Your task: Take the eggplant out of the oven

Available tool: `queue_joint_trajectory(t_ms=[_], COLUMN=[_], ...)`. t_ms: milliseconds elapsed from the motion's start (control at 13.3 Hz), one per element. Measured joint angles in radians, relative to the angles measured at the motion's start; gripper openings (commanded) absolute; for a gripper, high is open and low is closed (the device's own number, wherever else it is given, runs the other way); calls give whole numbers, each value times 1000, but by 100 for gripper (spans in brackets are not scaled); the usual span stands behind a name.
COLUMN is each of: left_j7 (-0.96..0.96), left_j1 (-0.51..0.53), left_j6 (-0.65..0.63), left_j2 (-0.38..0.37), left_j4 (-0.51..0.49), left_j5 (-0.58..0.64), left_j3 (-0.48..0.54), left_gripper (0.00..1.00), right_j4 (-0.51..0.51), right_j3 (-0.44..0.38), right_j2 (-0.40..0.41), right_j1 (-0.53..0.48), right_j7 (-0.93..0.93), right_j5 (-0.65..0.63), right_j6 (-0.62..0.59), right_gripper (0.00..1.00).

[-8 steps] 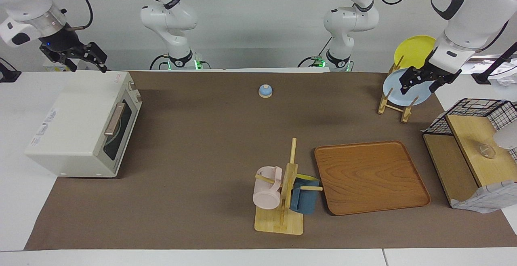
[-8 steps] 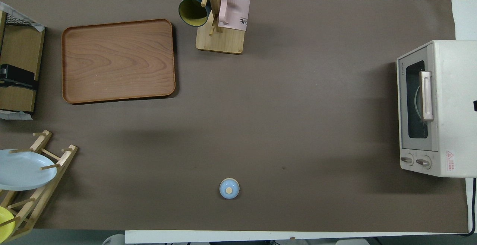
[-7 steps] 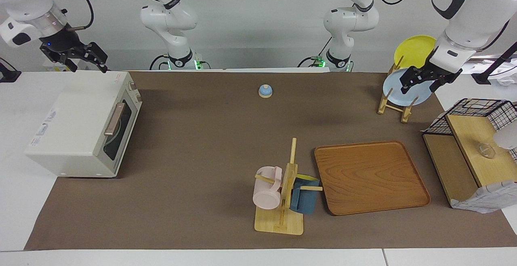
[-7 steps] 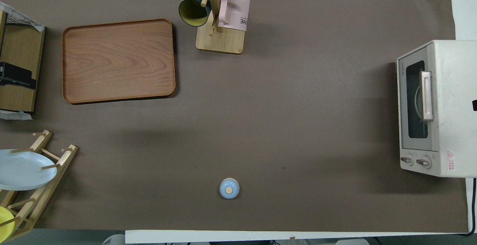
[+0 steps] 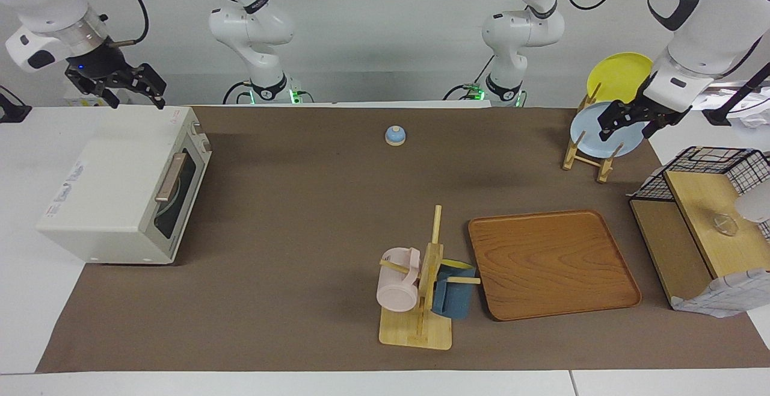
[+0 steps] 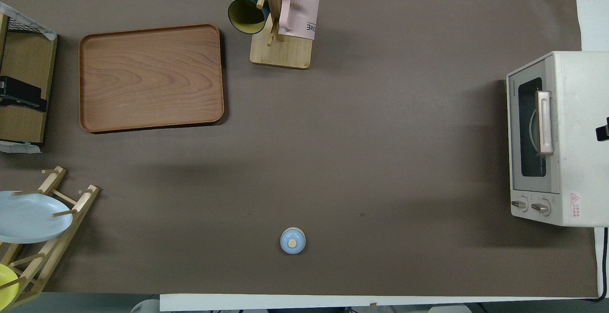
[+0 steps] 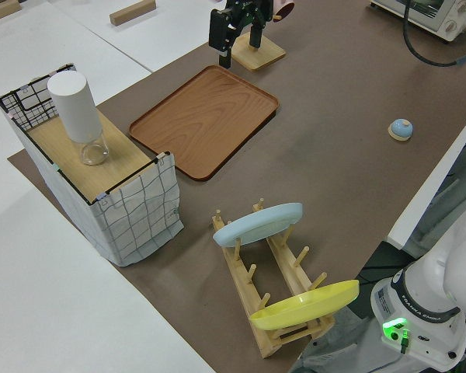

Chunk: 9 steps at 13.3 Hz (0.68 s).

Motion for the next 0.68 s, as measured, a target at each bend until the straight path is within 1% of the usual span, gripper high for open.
queue_joint_trajectory(t_ms=[75,150,226,301,451,677], left_j7=[0,0,0,0,0,0], left_j1=[0,1,1,1,1,1], left_j6=[0,0,0,-1,-1,-1], left_j2=[0,1,1,1,1,1], left_j4=[0,0,0,0,0,0], left_j5=[0,0,0,0,0,0], left_j3=[2,3,4,4,4,4], left_gripper=[100,100,100,100,100,100], right_j4=[-9,-22,-35,-46,-63,-110], right_j3=[6,11,15,17,20,18], right_j2=[0,1,3,9,34,81], right_j1=[4,12,24,39,72,75], right_j7=[-14,-21,-24,-26,-26,-26], right_j5=[-2,-8,-15,-26,-65,-85], right_j6=[31,56,77,100,156,238], right_gripper=[67,31,6,0,0,0])
